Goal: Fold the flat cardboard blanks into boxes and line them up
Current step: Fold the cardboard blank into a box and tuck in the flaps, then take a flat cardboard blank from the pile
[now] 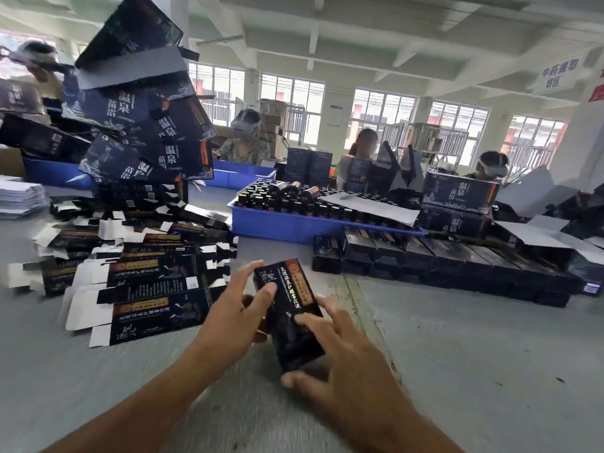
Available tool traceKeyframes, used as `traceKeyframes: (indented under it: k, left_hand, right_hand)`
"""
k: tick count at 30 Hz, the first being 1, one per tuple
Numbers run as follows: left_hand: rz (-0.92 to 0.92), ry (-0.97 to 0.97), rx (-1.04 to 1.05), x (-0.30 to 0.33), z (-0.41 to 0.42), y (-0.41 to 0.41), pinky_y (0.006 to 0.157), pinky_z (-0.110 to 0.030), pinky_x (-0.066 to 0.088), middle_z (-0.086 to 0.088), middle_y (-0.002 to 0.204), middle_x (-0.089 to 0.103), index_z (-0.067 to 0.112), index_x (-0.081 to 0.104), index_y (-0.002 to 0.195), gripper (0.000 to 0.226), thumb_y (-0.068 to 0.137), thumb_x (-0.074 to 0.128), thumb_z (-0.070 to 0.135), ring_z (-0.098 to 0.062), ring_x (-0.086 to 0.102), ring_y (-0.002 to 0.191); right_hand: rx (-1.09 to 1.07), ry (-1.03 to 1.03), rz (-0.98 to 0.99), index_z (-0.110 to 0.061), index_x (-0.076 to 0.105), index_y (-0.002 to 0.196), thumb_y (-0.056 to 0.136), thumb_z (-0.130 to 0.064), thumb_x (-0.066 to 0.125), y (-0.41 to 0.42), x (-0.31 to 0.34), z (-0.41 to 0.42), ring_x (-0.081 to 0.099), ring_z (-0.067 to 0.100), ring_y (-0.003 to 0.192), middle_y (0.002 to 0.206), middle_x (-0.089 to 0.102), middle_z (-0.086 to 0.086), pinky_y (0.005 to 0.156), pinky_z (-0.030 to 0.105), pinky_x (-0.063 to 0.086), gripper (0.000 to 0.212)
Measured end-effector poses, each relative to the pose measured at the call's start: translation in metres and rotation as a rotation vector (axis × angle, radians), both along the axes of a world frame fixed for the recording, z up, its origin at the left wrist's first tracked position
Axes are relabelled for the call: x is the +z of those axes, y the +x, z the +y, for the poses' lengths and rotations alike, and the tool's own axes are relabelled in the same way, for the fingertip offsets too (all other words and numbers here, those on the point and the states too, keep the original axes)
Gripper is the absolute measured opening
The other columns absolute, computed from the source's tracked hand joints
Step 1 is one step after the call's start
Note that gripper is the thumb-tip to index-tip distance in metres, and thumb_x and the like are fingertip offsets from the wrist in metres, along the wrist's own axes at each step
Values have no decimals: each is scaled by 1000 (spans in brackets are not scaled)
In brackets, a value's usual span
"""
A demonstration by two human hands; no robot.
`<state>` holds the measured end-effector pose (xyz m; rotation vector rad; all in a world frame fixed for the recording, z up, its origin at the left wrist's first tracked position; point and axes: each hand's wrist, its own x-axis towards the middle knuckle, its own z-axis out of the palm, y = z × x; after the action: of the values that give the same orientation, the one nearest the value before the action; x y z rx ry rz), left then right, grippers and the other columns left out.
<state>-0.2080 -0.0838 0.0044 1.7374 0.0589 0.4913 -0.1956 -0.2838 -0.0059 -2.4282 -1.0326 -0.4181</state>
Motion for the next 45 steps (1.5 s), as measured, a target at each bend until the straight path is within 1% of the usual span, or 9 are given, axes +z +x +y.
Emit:
traceKeyframes:
  k: [8, 12, 17, 21, 24, 30, 33, 40, 45]
  left_hand:
    - [61, 69, 29, -11, -1, 4, 72, -36, 59, 1, 88, 77, 50, 33, 144, 61, 87, 50, 65, -13, 74, 74]
    - [121, 444, 181, -16, 2, 5, 69, -25, 53, 11, 77, 71, 46, 35, 144, 46, 100, 48, 53, 1, 66, 69]
    - [174, 856, 113, -17, -7, 5, 77, -24, 48, 22, 91, 60, 48, 45, 133, 35, 100, 46, 56, 1, 58, 83]
    - [180, 842, 75, -15, -4, 8, 78, -21, 43, 24, 88, 50, 49, 44, 133, 33, 100, 45, 57, 3, 50, 79]
    - [175, 835, 60, -15, -3, 10, 91, -24, 47, 25, 102, 55, 49, 44, 134, 35, 100, 44, 58, 2, 51, 90]
    - [172, 814, 42, -16, -1, 17, 98, -26, 45, 24, 128, 55, 46, 45, 133, 37, 99, 42, 60, 0, 54, 106]
    - [181, 825, 35, -19, -1, 17, 97, -28, 47, 23, 126, 56, 44, 48, 132, 37, 99, 41, 60, -1, 56, 106]
    - [207, 865, 26, -19, -1, 14, 91, -29, 47, 21, 116, 58, 42, 52, 129, 33, 100, 42, 57, -4, 54, 96]
    - [188, 876, 43, -23, -2, 15, 84, -32, 47, 9, 110, 63, 35, 60, 120, 29, 99, 46, 49, -18, 62, 99]
  right_hand:
    - [-145, -44, -28, -48, 28, 132, 82, -69, 46, 6, -7, 4, 48, 8, 127, 159, 16, -22, 101, 28, 48, 57]
    - [-235, -8, -32, -42, 32, 137, 89, -71, 44, 34, 0, 7, 52, 9, 121, 158, 28, -15, 99, 31, 51, 57]
    - [-334, -47, -117, -29, 41, 144, 96, -62, 45, 103, 26, 31, 54, 23, 123, 157, 38, 0, 97, 41, 52, 59]
    - [-416, -104, -175, -22, 48, 138, 98, -57, 47, 162, 44, 58, 56, 32, 119, 147, 51, 7, 95, 45, 51, 54]
    - [-526, -155, -156, -17, 48, 136, 99, -57, 44, 199, 48, 75, 59, 34, 114, 138, 57, 8, 88, 43, 50, 55]
    - [-688, -322, -162, -19, 46, 145, 97, -63, 41, 236, 36, 97, 31, 35, 145, 153, 48, 5, 112, 52, 29, 66]
    - [-712, -359, -168, -19, 46, 146, 96, -66, 42, 236, 36, 101, 32, 35, 144, 151, 49, 6, 113, 56, 30, 69]
    - [-559, -265, -149, -18, 43, 149, 96, -57, 51, 209, 40, 86, 25, 31, 149, 158, 39, 8, 117, 49, 27, 66]
    - [-349, -241, -47, -22, 55, 140, 97, -40, 58, 148, 23, 70, 40, 21, 141, 148, 52, 1, 113, 37, 35, 47]
